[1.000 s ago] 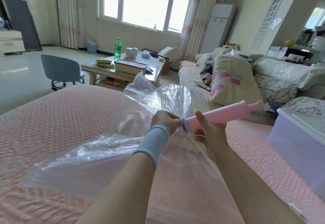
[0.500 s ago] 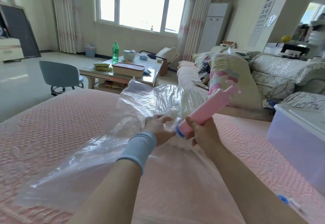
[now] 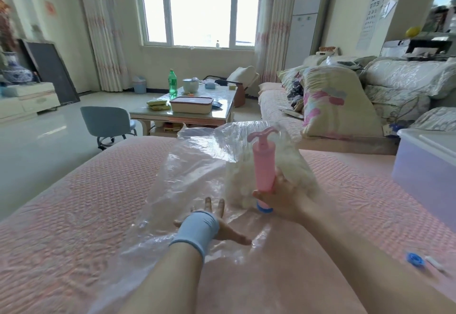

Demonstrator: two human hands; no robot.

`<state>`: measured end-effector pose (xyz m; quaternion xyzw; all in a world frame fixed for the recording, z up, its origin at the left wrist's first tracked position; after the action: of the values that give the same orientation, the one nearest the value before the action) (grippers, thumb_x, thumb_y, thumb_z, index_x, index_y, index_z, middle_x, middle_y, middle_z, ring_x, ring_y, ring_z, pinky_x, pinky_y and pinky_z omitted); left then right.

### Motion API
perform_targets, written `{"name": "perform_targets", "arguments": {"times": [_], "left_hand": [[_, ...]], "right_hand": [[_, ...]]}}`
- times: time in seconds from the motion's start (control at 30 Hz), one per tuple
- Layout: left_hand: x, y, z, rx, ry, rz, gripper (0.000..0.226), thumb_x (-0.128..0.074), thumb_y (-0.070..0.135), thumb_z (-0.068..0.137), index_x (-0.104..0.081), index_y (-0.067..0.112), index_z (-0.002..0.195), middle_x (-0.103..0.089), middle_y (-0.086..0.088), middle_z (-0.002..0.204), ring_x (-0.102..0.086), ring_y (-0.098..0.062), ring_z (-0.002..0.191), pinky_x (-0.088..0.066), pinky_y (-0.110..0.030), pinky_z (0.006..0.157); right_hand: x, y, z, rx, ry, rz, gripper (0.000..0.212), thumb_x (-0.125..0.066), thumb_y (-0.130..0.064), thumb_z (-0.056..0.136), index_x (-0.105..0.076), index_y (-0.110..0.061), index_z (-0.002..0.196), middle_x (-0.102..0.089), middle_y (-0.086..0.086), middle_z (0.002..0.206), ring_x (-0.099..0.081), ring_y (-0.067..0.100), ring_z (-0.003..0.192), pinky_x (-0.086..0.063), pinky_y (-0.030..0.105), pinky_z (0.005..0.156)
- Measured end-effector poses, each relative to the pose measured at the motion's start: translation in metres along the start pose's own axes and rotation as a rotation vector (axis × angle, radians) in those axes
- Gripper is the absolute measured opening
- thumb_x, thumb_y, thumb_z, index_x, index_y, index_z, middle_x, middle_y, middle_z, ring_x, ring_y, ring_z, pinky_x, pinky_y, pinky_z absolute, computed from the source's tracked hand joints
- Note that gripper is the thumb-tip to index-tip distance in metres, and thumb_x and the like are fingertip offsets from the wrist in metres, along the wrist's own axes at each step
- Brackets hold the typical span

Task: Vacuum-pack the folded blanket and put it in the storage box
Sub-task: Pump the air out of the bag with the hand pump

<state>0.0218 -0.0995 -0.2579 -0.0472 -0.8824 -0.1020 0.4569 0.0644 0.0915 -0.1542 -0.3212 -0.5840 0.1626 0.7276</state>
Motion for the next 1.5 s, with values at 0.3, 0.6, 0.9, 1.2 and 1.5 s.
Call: {"name": "perform_targets", "arguments": {"times": [0.3, 0.6, 0.9, 1.2, 1.5], "left_hand": [[0.109, 0.075, -0.091, -0.757, 0.539, -0.784, 0.075, -0.087, 0.038, 0.061, -0.054, 0.040, 0.129, -0.058, 0.007, 0.124, -0.057, -0.017, 0.111, -0.051, -0.035, 0.095], [0.112, 0.097, -0.091, -0.828, 0.647, -0.899, 0.056, -0.092, 0.026, 0.056, -0.061, 0.029, 0.103, -0.068, 0.011, 0.098, -0.065, -0.016, 0.092, -0.056, -0.029, 0.077], [0.109, 0.103, -0.092, -0.782, 0.671, -0.942, 0.054, -0.089, 0.029, 0.055, -0.063, 0.038, 0.102, -0.071, 0.010, 0.095, -0.068, -0.014, 0.086, -0.059, -0.036, 0.078], [0.098, 0.122, -0.116, -0.780, 0.634, -0.837, 0.026, -0.065, 0.048, 0.051, -0.065, 0.050, 0.077, -0.071, 0.015, 0.073, -0.064, 0.002, 0.071, -0.056, -0.029, 0.076], [0.096, 0.118, -0.114, -0.791, 0.619, -0.833, 0.052, -0.087, 0.025, 0.066, -0.062, 0.034, 0.112, -0.070, 0.011, 0.103, -0.065, -0.008, 0.094, -0.053, -0.021, 0.078]], "right_hand": [[0.001, -0.012, -0.014, 0.201, -0.061, 0.033, 0.045, -0.066, -0.013, 0.084, -0.046, -0.014, 0.125, -0.060, 0.000, 0.105, -0.059, 0.020, 0.094, -0.048, 0.031, 0.081], [0.010, -0.001, -0.011, 0.178, -0.064, -0.009, 0.070, -0.074, -0.035, 0.076, -0.044, -0.023, 0.138, -0.053, -0.003, 0.129, -0.054, 0.013, 0.117, -0.046, 0.035, 0.102], [0.090, -0.022, -0.047, 0.335, 0.447, 0.186, 0.050, -0.044, -0.005, 0.079, -0.060, -0.028, 0.121, -0.063, -0.013, 0.111, -0.064, 0.013, 0.082, -0.049, 0.029, 0.071], [0.106, -0.081, -0.102, 0.586, 0.507, -0.341, 0.020, -0.058, -0.026, 0.095, -0.069, -0.021, 0.111, -0.059, 0.000, 0.112, -0.063, 0.022, 0.096, -0.051, 0.032, 0.066], [0.185, -0.136, -0.155, 0.924, 0.896, -0.203, 0.022, -0.051, -0.011, 0.094, -0.069, -0.013, 0.107, -0.064, 0.004, 0.109, -0.059, 0.025, 0.100, -0.049, 0.032, 0.082]]}}
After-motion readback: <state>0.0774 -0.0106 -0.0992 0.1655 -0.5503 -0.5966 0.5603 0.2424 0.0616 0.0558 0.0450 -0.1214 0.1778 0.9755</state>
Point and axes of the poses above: each hand's wrist, its own z-axis towards the middle knuckle, its own x-axis out of the back of the hand, y = z × x, the point moved 9 cm from there along z, towards the middle knuckle
